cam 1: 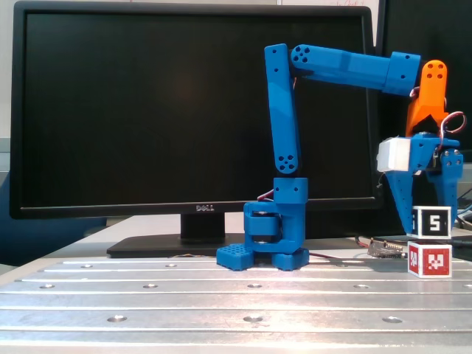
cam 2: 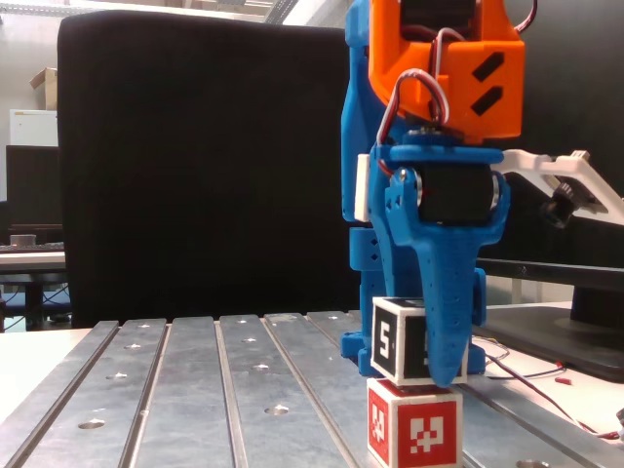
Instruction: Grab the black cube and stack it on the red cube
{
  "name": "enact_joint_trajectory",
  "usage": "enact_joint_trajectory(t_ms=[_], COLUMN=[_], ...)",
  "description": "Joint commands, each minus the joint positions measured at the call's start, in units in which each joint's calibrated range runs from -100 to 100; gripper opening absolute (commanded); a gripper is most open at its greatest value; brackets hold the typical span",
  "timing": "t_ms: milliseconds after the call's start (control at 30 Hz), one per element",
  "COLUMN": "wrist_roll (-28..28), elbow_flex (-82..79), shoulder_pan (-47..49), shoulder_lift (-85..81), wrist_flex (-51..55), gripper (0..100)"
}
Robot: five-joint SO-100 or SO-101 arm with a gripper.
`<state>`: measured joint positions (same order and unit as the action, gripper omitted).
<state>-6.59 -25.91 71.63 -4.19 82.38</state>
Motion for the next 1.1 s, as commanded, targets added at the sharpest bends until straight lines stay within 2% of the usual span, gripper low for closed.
enact_joint_trajectory(t_ms=[0,1067], wrist_roll=[-0.3,-0.3], elbow_flex=[0.2,0.9], shoulder_pan=[-0.3,-0.3], shoulder_lift=[-0.2,2.1], wrist_flex=[-0.3,-0.3], gripper=[17,18])
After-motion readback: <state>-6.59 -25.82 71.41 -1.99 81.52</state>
